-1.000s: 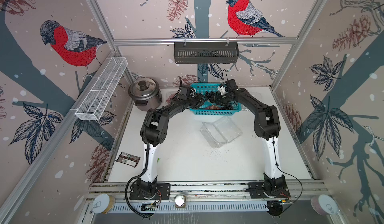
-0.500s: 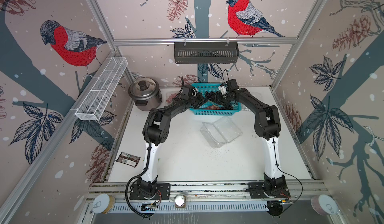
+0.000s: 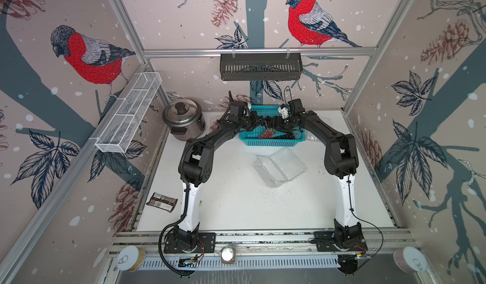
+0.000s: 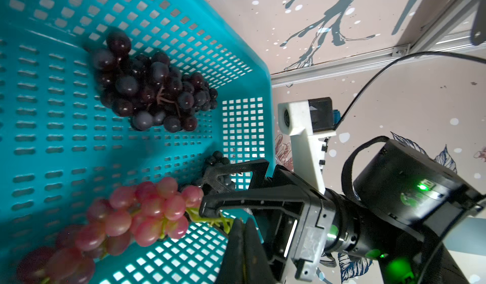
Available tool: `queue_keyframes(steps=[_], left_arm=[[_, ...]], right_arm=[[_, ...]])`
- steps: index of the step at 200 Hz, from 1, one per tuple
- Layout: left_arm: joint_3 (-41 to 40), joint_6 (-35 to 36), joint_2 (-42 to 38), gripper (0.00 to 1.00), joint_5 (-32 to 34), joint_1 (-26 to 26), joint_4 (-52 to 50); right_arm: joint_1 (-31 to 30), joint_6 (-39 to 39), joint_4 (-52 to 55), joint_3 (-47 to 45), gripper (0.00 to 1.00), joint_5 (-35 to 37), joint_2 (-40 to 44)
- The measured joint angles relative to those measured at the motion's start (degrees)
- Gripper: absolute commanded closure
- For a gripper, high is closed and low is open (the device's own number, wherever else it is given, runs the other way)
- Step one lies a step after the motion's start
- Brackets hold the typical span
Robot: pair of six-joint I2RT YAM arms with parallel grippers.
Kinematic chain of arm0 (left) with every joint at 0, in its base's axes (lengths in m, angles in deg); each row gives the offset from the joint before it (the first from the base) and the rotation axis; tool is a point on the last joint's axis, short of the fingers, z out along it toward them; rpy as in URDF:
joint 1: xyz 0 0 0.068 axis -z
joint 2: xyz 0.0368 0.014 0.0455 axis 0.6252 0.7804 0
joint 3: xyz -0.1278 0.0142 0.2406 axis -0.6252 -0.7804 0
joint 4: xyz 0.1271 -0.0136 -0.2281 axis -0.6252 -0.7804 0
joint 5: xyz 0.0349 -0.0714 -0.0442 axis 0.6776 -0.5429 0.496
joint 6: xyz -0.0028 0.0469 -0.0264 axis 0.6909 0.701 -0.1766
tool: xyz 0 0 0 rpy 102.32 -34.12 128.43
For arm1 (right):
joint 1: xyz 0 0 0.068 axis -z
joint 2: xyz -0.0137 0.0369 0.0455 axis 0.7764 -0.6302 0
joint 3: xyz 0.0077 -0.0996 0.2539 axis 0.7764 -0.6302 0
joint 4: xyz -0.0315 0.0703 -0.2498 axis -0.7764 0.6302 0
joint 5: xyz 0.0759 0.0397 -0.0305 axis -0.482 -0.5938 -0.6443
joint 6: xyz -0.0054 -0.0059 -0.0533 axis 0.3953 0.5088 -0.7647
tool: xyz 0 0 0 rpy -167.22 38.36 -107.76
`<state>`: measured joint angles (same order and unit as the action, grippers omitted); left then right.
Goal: Pack grapes into containers
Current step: Pick up the grape from the basket.
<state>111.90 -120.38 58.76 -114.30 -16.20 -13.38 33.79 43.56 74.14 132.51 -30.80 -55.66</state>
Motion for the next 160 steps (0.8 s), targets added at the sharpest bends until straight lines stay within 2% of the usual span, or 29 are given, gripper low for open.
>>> queue_keyframes(steps=[56, 76, 121, 160], left_arm=[[5.4, 2.5, -0.2, 1.0, 0.0, 0.2, -5.2], [8.4, 3.2, -0.3, 1.0, 0.1, 0.4, -7.6], [15.0, 6.0, -2.3, 1.0, 0.2, 1.3, -12.9], [16.0, 7.8, -6.1, 1.0, 0.3, 2.8, -16.5]], right_arm=[[1.3, 1.4, -1.8, -2.6, 0.09, 0.2, 5.3], [1.6, 1.7, -3.1, -5.5, 0.0, 0.5, 8.7], [1.8, 2.0, -5.6, -15.6, 0.0, 4.3, 18.5], [0.5, 3.5, -7.1, -28.9, 0.0, 10.8, 31.1]])
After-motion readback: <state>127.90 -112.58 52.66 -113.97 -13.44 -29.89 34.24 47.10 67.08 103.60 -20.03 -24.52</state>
